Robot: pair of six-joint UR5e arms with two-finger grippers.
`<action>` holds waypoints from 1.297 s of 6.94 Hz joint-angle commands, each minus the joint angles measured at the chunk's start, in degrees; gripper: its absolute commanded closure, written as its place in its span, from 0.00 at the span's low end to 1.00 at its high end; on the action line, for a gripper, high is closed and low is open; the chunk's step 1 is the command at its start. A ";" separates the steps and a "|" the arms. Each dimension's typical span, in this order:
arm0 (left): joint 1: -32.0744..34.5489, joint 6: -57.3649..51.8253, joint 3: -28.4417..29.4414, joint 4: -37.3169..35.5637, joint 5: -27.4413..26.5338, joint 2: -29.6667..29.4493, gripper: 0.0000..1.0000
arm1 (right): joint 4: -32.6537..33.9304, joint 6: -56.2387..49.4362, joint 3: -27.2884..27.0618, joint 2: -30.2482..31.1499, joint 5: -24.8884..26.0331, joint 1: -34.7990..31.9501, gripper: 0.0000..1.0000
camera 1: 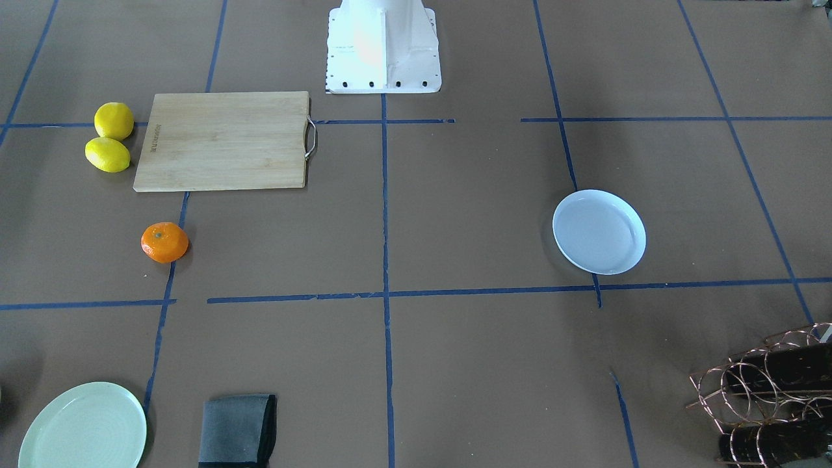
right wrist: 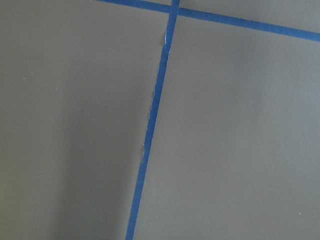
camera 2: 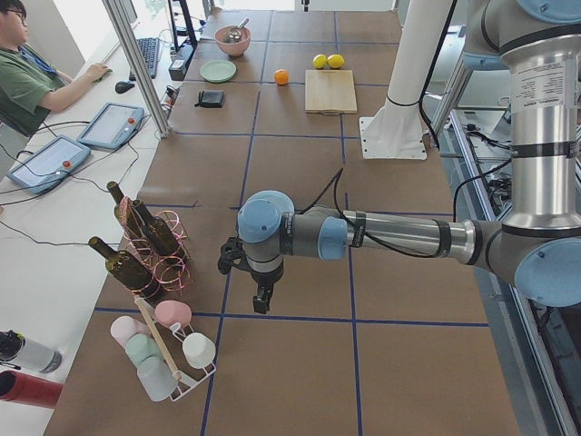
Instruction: Pick orange to plate
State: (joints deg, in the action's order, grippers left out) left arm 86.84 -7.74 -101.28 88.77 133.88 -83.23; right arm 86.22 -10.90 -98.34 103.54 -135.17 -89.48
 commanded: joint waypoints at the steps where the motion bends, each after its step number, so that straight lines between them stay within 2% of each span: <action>1: 0.00 -0.08 -0.32 0.09 0.06 -0.26 0.00 | 0.00 0.00 -0.01 -0.09 0.00 0.00 0.00; 3: -0.35 -0.35 -0.59 0.96 -0.55 -0.44 0.00 | 0.00 0.35 -0.79 -1.48 0.00 0.09 0.00; 5: -0.70 -0.26 0.03 12.42 -0.73 -1.92 0.00 | -0.70 4.97 -0.97 -6.05 0.35 0.00 0.00; 6: -0.62 0.61 0.73 17.44 -2.99 -5.85 0.00 | -1.40 13.28 -1.06 -7.11 0.09 0.00 0.00; 7: -0.61 4.62 1.00 22.19 -5.10 -8.41 0.00 | -6.11 14.40 -1.84 -6.68 0.35 0.00 0.00; 9: -0.61 12.28 2.92 38.41 -4.86 -8.44 0.00 | -14.55 14.41 -1.06 -4.06 -0.26 0.09 0.00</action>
State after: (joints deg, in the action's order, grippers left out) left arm 86.22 0.59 -99.45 117.60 129.21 -91.53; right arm 76.54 2.89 -99.72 97.96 -135.19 -89.45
